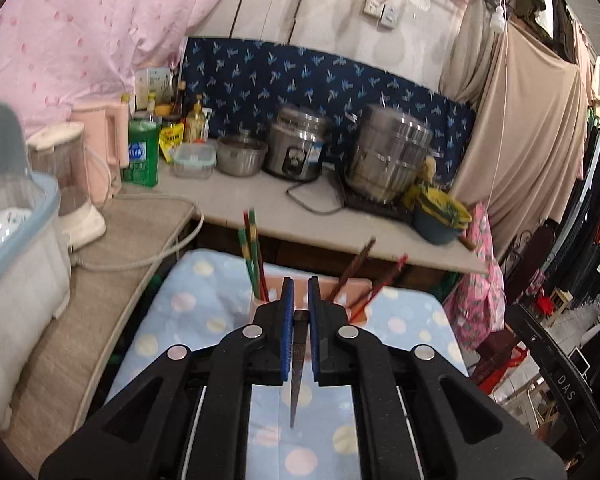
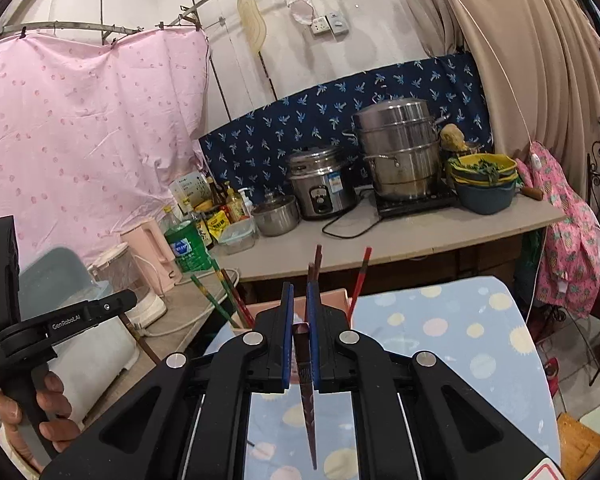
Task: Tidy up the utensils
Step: 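Lift and carry both held chopsticks up over the pink holder, then open both tools to drop the chopsticks into the pink holder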
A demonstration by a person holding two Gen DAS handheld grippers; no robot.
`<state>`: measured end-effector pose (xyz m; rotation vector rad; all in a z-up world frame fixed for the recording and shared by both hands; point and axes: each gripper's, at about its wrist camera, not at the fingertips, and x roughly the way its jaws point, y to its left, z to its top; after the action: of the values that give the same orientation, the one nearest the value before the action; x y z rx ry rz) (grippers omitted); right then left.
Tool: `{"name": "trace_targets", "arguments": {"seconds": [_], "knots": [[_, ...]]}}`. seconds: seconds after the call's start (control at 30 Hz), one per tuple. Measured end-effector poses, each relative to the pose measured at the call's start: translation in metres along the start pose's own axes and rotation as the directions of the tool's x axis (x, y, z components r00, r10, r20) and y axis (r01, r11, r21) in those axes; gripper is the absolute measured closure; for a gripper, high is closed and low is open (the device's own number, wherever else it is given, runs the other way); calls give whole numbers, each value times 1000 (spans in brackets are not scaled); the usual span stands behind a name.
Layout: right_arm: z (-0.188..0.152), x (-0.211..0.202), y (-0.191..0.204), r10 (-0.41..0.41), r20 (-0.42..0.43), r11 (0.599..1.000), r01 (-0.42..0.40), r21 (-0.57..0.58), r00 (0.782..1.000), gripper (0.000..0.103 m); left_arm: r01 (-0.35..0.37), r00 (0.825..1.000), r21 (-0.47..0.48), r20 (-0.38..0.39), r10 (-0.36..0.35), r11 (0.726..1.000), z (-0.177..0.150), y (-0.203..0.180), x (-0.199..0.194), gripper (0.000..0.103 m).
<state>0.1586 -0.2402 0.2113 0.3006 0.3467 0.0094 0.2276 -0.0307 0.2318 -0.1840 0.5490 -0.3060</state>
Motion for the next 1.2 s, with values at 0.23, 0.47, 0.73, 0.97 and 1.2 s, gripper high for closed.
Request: {"name": "trace_targets", "arguments": {"seconds": [0.23, 0.47, 0.73, 0.97, 1.2], "knots": [[67, 40, 16, 38, 103, 999, -39, 11, 994, 97, -10, 990, -19, 137, 12, 1000, 58, -9, 15, 96], [99, 88, 23, 49, 141, 998, -53, 25, 989, 97, -43, 983, -35, 175, 48, 998, 83, -3, 51, 96], [91, 129, 16, 33, 94, 998, -37, 41, 995, 97, -53, 987, -36, 149, 58, 998, 83, 5, 77, 96], [62, 157, 5, 14, 17, 999, -15, 44, 1000, 97, -37, 982, -30, 182, 42, 999, 97, 4, 68, 96], [42, 170, 0, 2, -29, 999, -1, 36, 1000, 97, -55, 980, -28, 189, 59, 998, 97, 8, 79, 96]]}}
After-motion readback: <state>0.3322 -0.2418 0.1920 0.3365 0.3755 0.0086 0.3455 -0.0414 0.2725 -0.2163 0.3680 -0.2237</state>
